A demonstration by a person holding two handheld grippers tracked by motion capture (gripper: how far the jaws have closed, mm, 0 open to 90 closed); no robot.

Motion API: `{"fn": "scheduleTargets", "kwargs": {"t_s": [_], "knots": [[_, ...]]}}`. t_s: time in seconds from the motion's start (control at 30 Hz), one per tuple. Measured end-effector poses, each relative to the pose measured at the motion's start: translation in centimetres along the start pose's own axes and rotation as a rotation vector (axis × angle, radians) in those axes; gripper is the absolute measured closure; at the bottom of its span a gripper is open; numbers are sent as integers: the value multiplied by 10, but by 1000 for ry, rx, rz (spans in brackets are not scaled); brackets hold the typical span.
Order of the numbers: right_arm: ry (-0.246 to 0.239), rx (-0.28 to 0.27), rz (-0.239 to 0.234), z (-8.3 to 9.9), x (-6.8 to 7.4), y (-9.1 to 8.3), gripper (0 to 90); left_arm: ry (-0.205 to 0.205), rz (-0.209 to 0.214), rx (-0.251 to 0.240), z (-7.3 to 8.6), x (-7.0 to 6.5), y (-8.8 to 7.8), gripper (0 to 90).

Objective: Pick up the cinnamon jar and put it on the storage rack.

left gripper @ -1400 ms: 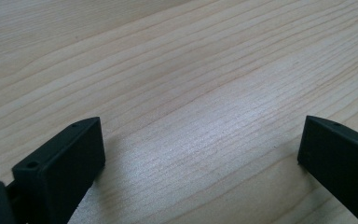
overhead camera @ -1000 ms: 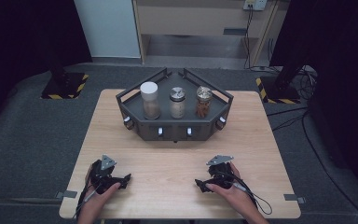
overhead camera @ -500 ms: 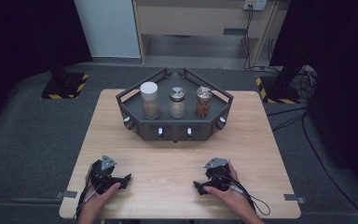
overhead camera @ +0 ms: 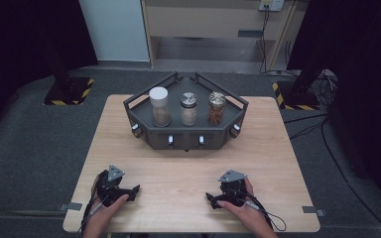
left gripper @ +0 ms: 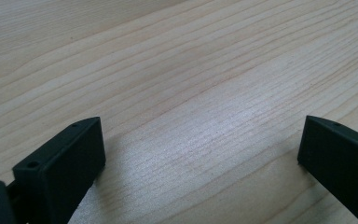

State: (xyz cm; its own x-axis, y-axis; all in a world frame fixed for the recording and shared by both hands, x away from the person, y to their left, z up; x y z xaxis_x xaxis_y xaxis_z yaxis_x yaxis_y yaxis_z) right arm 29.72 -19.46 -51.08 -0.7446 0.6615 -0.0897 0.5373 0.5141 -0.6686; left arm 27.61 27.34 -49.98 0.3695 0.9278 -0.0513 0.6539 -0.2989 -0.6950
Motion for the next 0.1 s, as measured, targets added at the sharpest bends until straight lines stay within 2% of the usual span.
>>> {"fn": "scheduleTargets", "kwargs": {"t_s": [0.1], "knots": [[0, 0, 0, 0, 0, 0, 5, 0, 0, 0, 0, 0, 0, 0]]}}
Point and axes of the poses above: each handheld gripper's, and its own axes: y roughly forward along the jaws, z roughly out of its underside, x roughly to its left, the point moved 7 cm from there along y, roughly forward along the jaws, and after that the axes turned 7 degrees about -y, right-handed, at the moved point
